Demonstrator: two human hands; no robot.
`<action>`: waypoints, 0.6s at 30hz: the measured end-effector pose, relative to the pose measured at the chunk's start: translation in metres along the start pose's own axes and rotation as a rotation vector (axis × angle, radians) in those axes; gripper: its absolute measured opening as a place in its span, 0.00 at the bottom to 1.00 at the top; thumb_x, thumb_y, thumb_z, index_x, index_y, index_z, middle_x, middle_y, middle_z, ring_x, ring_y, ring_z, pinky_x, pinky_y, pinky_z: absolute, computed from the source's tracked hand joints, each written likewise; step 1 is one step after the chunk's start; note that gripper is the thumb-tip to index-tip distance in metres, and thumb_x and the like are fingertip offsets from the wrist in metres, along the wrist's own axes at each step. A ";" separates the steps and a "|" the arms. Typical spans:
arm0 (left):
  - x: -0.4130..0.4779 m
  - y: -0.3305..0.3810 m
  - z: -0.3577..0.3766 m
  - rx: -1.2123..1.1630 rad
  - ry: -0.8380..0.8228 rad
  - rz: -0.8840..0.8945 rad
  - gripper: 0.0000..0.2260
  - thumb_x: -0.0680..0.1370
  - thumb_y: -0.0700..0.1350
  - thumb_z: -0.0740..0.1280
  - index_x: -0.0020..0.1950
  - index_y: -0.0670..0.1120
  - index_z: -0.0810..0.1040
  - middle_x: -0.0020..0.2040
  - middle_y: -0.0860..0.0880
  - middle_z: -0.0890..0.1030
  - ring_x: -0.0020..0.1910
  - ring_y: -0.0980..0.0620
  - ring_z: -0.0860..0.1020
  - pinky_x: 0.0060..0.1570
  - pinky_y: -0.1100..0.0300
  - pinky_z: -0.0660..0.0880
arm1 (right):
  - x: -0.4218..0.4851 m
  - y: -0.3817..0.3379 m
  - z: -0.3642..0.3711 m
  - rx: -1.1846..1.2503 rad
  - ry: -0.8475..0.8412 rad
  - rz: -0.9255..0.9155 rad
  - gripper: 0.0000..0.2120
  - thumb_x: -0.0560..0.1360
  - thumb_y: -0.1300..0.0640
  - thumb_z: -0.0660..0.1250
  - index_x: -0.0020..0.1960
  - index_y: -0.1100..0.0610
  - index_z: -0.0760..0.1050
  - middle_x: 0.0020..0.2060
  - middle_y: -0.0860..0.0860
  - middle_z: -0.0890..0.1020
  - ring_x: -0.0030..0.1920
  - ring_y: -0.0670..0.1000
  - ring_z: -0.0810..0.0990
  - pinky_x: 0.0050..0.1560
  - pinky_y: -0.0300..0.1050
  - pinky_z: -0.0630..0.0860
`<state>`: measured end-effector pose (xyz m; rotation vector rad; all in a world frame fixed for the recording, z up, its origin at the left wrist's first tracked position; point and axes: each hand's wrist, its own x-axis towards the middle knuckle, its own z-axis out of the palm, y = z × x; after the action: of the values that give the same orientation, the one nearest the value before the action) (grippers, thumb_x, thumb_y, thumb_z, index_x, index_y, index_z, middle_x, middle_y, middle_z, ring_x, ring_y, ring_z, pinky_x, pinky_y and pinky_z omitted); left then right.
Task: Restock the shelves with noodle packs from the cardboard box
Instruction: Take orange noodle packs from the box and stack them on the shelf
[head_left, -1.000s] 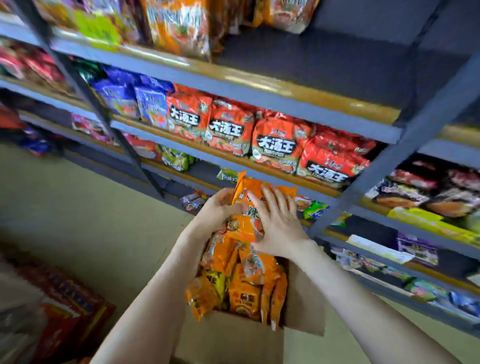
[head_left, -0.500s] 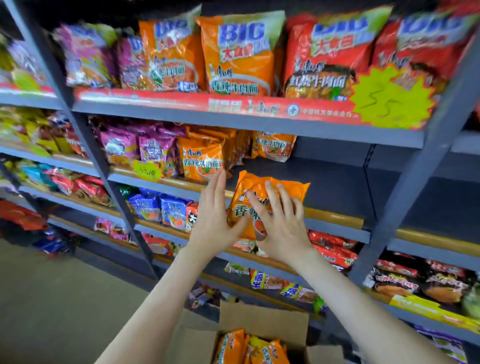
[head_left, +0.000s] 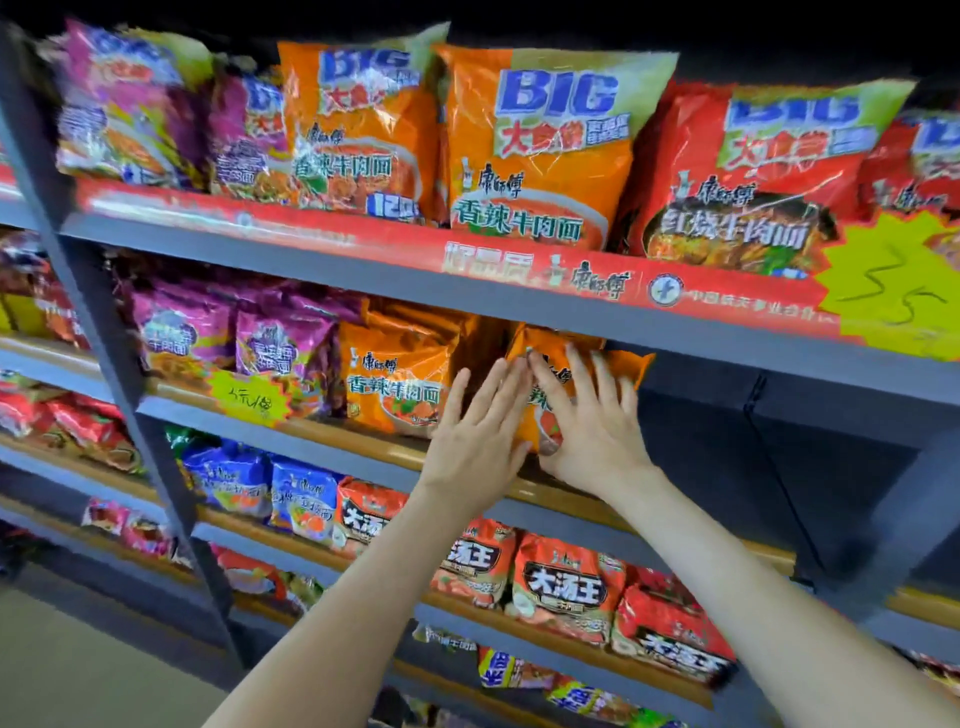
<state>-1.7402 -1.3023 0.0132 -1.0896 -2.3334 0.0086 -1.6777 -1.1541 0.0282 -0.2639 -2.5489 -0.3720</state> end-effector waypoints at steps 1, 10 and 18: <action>0.009 -0.001 0.007 -0.005 -0.007 0.007 0.29 0.79 0.55 0.48 0.77 0.42 0.58 0.77 0.44 0.57 0.77 0.47 0.54 0.73 0.44 0.46 | 0.009 0.003 0.007 -0.021 -0.027 0.015 0.52 0.59 0.42 0.75 0.77 0.50 0.54 0.73 0.60 0.63 0.71 0.63 0.60 0.66 0.61 0.60; 0.087 -0.008 0.085 -0.124 -0.293 0.051 0.26 0.84 0.53 0.45 0.78 0.46 0.39 0.78 0.47 0.37 0.76 0.50 0.36 0.73 0.48 0.34 | 0.080 0.017 0.101 -0.170 -0.160 0.034 0.57 0.56 0.36 0.76 0.77 0.51 0.54 0.72 0.60 0.65 0.70 0.62 0.65 0.64 0.60 0.65; 0.122 -0.010 0.110 -0.215 -0.471 0.011 0.28 0.84 0.54 0.45 0.77 0.48 0.34 0.76 0.49 0.31 0.75 0.51 0.32 0.74 0.49 0.36 | 0.107 0.039 0.125 -0.075 -0.209 -0.062 0.51 0.70 0.39 0.67 0.76 0.45 0.31 0.76 0.52 0.37 0.76 0.55 0.37 0.72 0.56 0.39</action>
<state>-1.8635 -1.1981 -0.0182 -1.3190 -2.7978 0.0208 -1.8178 -1.0661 -0.0074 -0.2637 -2.7565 -0.4879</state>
